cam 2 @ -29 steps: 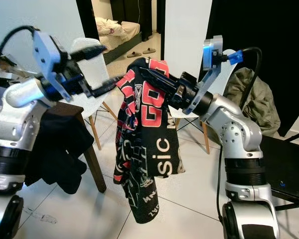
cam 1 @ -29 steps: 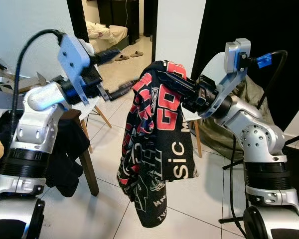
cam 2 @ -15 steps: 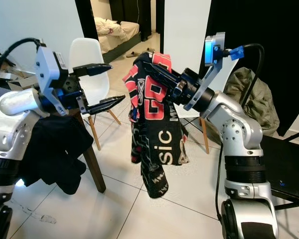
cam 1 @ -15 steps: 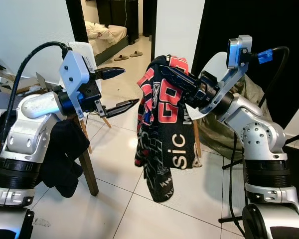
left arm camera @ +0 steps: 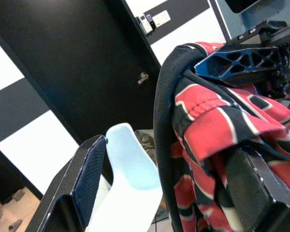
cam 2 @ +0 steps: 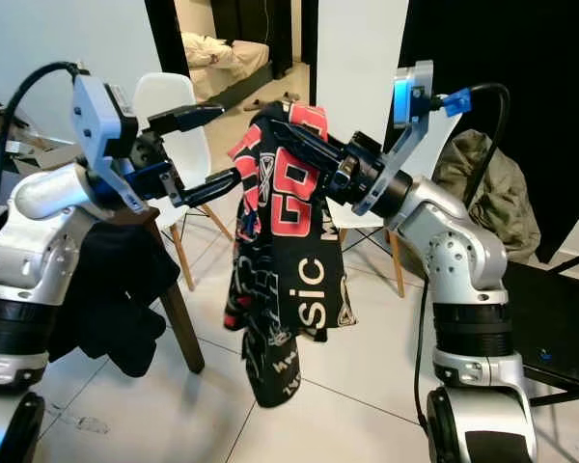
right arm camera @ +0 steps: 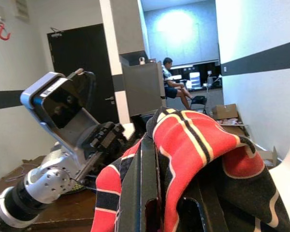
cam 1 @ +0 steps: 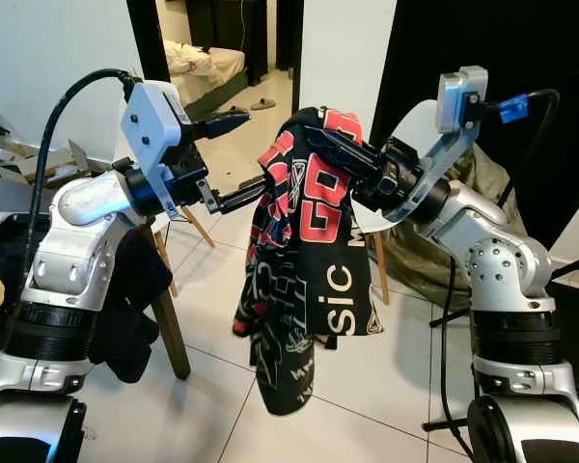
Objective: Hang hanger
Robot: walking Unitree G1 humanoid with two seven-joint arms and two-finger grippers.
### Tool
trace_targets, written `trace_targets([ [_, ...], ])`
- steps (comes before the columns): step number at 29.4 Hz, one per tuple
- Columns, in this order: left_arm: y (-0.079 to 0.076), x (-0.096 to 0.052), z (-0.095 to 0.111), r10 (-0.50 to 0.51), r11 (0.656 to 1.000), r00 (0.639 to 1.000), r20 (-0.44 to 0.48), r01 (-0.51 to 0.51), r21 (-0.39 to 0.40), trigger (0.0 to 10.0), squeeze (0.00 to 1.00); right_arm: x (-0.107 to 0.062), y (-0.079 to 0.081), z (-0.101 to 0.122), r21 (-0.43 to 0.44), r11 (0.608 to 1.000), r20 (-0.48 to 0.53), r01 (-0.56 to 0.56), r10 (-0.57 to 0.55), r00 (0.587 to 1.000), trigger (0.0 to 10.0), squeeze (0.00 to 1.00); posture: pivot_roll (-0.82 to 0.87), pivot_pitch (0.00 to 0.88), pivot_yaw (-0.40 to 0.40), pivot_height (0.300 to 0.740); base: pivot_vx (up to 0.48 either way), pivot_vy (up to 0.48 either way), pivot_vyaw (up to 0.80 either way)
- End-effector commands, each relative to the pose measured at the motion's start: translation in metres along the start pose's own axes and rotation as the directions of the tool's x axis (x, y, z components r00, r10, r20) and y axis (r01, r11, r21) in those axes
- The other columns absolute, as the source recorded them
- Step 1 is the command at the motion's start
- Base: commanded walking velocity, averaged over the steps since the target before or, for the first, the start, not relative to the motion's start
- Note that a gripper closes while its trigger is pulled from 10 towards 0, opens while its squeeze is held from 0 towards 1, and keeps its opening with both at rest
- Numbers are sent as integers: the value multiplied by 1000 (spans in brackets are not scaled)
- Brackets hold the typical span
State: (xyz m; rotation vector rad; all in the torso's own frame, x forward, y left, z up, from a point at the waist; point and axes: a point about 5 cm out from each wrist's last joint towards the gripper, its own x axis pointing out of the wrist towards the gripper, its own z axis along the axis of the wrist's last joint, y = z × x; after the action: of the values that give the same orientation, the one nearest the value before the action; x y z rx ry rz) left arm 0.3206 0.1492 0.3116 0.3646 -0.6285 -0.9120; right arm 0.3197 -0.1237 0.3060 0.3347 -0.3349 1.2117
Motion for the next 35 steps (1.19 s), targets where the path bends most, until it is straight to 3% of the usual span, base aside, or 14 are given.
trace_targets([
  [1,0,4,4,3,1000,1000,16,-3,21,10000,0,4,8,4,-13,999,18,-49,49,999,0,0,-56,0,-7,740,0,0,0],
  [5,1,6,3,21,999,1000,17,-21,24,10000,0,5,11,3,-9,998,16,-61,61,998,0,0,-56,0,-6,740,0,0,0],
  [7,1,6,1,22,1000,1000,7,-22,22,0,0,6,12,2,-7,998,17,-67,67,998,0,0,-57,0,-5,740,0,0,0],
  [26,0,7,-2,29,1000,999,23,-29,-4,0,0,6,16,4,-8,997,26,-74,74,997,0,0,-68,0,2,740,0,0,0],
  [30,2,7,0,40,999,999,32,-40,-6,0,0,4,14,4,-11,999,27,-53,54,998,0,0,-68,0,3,740,0,0,0],
  [35,8,4,3,57,998,998,37,-58,8,0,0,2,-1,-4,-8,997,0,75,-75,997,0,0,-58,0,2,740,0,0,0],
])
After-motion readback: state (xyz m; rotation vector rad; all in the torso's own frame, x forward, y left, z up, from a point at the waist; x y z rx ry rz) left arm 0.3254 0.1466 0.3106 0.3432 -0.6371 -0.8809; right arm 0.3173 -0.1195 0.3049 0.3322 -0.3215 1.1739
